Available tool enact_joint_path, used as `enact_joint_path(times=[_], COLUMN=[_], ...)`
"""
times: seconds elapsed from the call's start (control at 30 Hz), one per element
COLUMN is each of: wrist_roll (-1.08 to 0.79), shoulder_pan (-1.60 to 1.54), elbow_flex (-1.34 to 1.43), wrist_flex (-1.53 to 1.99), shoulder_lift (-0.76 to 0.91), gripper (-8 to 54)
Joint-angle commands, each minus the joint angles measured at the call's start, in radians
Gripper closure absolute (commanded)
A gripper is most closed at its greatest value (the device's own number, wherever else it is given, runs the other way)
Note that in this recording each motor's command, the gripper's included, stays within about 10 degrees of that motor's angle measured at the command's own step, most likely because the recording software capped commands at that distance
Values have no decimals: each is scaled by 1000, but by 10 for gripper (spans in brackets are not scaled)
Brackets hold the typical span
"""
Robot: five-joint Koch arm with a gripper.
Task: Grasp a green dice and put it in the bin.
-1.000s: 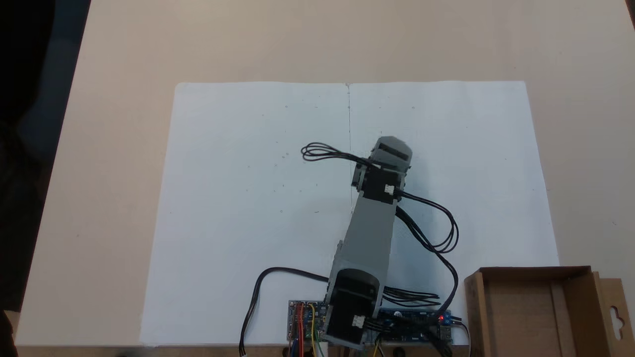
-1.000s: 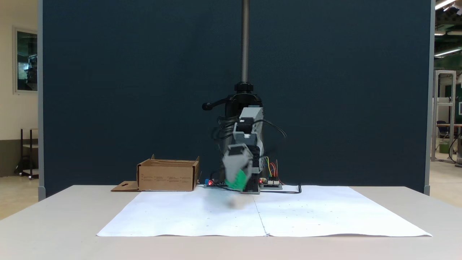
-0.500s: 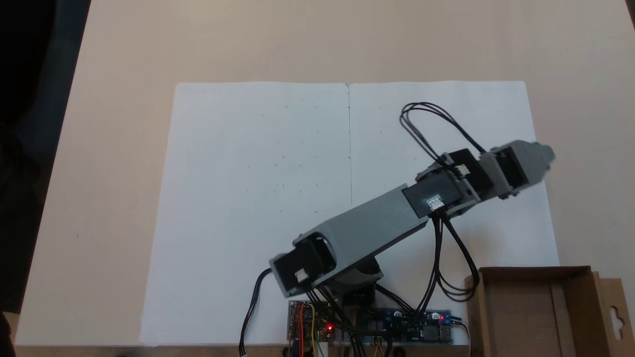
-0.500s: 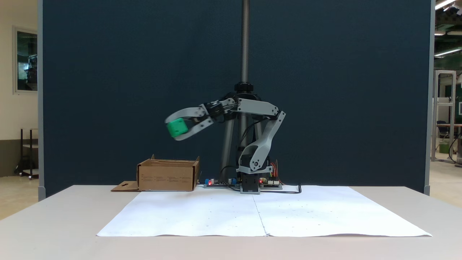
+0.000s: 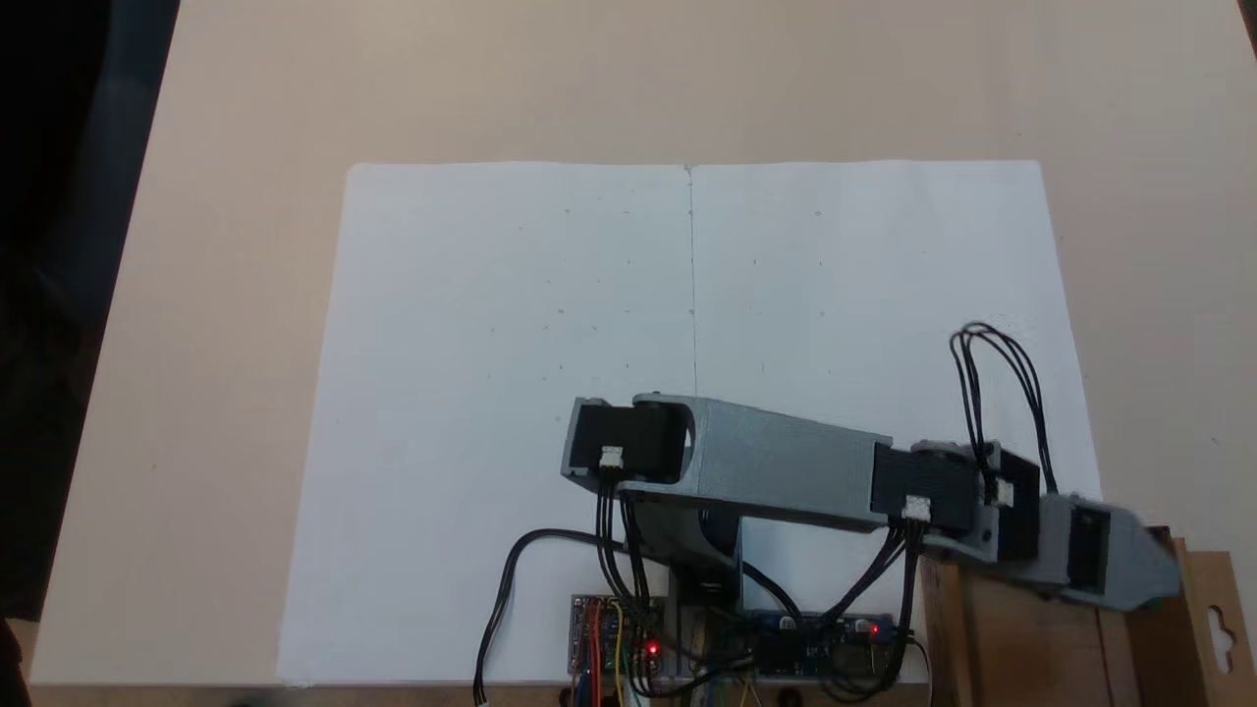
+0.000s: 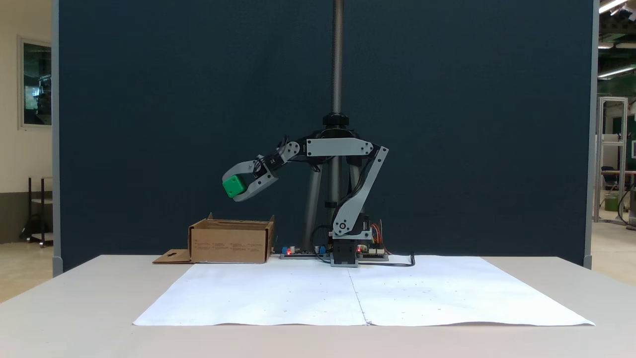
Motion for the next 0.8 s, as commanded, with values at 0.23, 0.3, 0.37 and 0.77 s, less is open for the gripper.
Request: enact_joint_path(times=[0.23,0.3,0.37,0.77], wrist_roll=[-198,-201,-210,-206], shoulder_pan=[46,46,51,49], elbow_flex=[-57,-57,-57,-55], wrist_flex=[52,51,49,51], shoulder_lift=[-117,-144,-156,-140], gripper=[336,336,305,63])
